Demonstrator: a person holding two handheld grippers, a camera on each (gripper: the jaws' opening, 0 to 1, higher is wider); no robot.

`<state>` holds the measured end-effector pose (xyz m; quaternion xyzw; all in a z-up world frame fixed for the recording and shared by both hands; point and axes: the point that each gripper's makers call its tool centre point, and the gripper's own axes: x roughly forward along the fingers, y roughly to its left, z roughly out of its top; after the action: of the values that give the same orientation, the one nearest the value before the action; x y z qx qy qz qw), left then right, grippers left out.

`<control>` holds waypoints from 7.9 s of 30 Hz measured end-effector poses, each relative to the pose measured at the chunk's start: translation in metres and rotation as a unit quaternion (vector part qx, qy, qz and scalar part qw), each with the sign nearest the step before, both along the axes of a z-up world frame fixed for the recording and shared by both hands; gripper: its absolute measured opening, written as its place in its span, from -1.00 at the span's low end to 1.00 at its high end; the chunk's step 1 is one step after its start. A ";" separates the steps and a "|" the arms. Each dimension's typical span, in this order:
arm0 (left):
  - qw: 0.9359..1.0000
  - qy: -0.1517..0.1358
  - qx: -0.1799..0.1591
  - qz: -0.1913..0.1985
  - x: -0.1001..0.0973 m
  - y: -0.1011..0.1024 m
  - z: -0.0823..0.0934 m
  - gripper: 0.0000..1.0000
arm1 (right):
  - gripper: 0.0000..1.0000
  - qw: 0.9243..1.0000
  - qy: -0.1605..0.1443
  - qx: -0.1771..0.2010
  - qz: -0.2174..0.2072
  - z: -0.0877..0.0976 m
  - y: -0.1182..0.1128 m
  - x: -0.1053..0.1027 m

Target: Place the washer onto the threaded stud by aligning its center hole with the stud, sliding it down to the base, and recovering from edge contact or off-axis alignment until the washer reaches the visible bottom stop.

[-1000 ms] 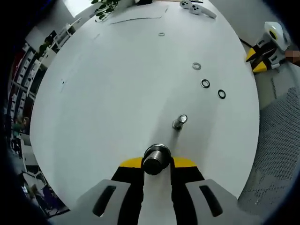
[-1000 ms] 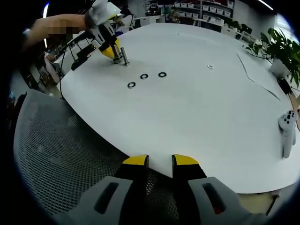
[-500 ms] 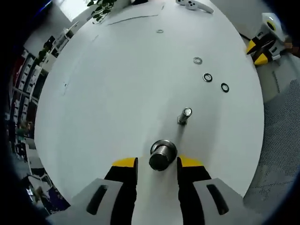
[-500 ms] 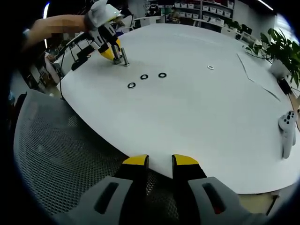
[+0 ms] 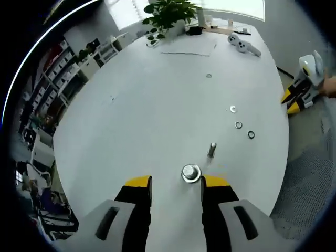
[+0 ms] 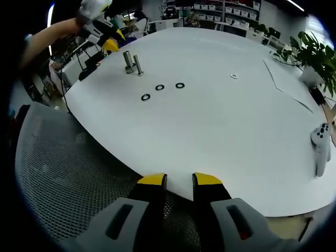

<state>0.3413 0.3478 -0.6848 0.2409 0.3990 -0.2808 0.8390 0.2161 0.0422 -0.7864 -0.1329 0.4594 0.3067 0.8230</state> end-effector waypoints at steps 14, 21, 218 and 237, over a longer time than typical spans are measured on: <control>0.989 -0.077 -0.089 0.093 -0.073 0.025 0.041 -0.29 | -0.53 1.000 0.012 0.004 0.001 -0.001 0.001 -0.004; 0.975 -0.104 -0.132 0.146 -0.105 0.049 0.048 -0.28 | -0.53 1.000 0.016 0.008 0.003 -0.002 0.002 -0.006; 0.933 -0.030 -0.190 0.304 -0.177 0.029 -0.070 -0.86 | -0.28 0.937 0.084 -0.098 0.325 -0.008 0.134 0.076; 0.934 -0.026 -0.193 0.300 -0.177 0.027 -0.071 -0.87 | -0.60 0.875 0.040 -0.188 0.445 -0.014 0.146 0.070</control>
<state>0.1641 0.3750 -0.7559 -0.0493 0.3695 -0.0808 0.9244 0.2856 0.1885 -0.8004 -0.4628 0.4335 0.5538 0.5397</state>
